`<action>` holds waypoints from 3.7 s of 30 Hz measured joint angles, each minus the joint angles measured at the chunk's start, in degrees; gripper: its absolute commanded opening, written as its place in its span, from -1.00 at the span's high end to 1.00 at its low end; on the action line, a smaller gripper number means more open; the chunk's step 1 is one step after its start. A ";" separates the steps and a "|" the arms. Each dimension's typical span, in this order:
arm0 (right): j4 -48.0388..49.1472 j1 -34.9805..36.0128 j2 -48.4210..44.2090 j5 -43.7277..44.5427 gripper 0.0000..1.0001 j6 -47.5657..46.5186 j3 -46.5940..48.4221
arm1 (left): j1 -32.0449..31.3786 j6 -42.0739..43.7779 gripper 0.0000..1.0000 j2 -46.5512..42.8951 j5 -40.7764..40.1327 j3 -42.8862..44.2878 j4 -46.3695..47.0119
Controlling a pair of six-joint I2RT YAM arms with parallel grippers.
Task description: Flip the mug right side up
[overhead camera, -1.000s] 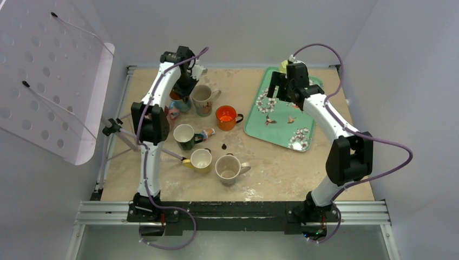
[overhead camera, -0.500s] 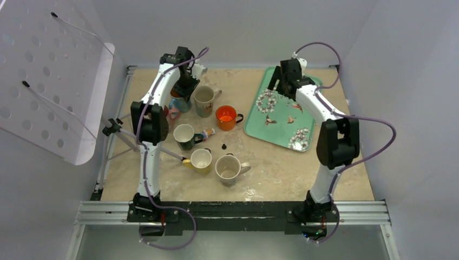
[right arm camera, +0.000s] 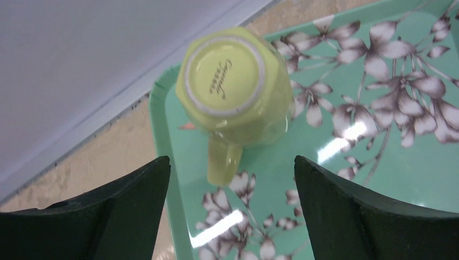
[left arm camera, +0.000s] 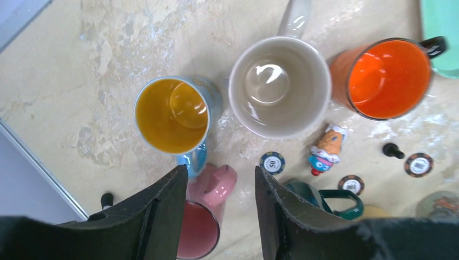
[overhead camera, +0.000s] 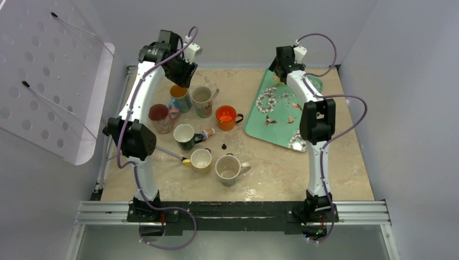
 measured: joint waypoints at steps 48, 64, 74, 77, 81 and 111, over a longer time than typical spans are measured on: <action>8.31 -6.56 0.70 -16.79 1.00 -7.89 -7.87 | -0.46 -5.11 -0.07 -13.05 16.04 -3.17 3.98; 16.15 -6.62 -28.48 -37.79 1.00 -7.74 -30.51 | -3.91 -30.56 -0.52 -29.07 33.86 -32.94 33.03; 25.00 -3.41 -56.17 -54.34 1.00 -4.22 -39.71 | -8.39 -52.26 -0.71 -29.75 38.23 -34.84 58.93; 28.81 -0.76 -59.89 -57.72 1.00 -2.71 -39.71 | -9.99 -58.49 -0.69 -27.85 38.32 -33.18 65.61; 32.44 2.69 -61.37 -61.61 1.00 -0.15 -39.71 | -11.58 -64.54 -0.64 -25.05 38.32 -30.27 73.09; 37.55 9.86 -58.14 -63.34 -0.97 9.27 -44.24 | -16.65 -70.34 1.00 -21.64 41.42 -24.48 73.99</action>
